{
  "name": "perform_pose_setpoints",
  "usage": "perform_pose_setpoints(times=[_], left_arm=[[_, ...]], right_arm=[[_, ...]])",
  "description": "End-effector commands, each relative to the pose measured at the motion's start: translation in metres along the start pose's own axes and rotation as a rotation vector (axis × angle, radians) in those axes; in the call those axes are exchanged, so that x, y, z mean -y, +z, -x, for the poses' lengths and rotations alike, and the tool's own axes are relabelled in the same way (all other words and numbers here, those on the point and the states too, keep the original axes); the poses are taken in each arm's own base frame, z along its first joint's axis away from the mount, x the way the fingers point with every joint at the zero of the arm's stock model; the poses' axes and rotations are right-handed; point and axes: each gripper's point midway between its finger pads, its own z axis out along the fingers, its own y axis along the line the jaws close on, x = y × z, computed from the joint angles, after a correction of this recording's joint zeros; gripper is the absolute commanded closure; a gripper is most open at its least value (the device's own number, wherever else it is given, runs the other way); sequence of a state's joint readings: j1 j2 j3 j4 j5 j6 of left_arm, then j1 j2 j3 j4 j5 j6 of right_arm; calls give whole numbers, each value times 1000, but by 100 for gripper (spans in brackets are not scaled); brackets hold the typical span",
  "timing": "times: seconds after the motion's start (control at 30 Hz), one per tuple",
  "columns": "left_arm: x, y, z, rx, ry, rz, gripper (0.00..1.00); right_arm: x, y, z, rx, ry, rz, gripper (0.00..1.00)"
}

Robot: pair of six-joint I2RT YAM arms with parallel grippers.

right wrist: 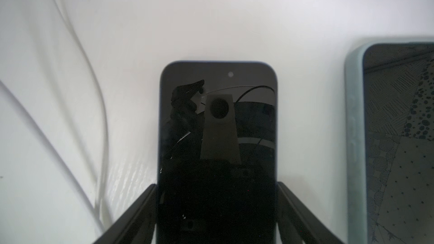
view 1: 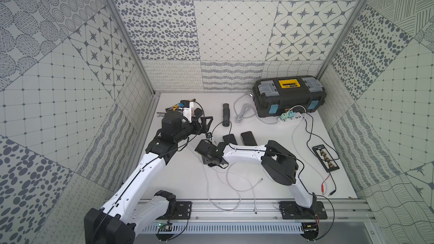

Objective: Unplug the charging cable from the phone
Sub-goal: Pick up the phone at the center of the board.

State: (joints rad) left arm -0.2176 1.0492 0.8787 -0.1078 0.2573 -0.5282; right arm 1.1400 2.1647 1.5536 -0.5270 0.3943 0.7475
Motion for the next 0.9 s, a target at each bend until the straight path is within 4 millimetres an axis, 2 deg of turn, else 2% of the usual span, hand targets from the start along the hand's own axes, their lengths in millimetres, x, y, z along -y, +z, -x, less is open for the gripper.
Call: perform_pose_setpoints(times=[0.0,0.33,0.73,0.87], left_arm=[[-6,0,-3,-10,-6,11,2],[-4,-2,-1,3,-6,4,2],[16,-4,4,9,-22,-96,2],[23,-4,4,2,-31,-139,2]], right_arm=[[6,-22,29,98,17,26,39],[26,-62,64,245,-4,60,42],[32,-102,83,326,9,320,44],[31,-118,90,378,28,458,45]])
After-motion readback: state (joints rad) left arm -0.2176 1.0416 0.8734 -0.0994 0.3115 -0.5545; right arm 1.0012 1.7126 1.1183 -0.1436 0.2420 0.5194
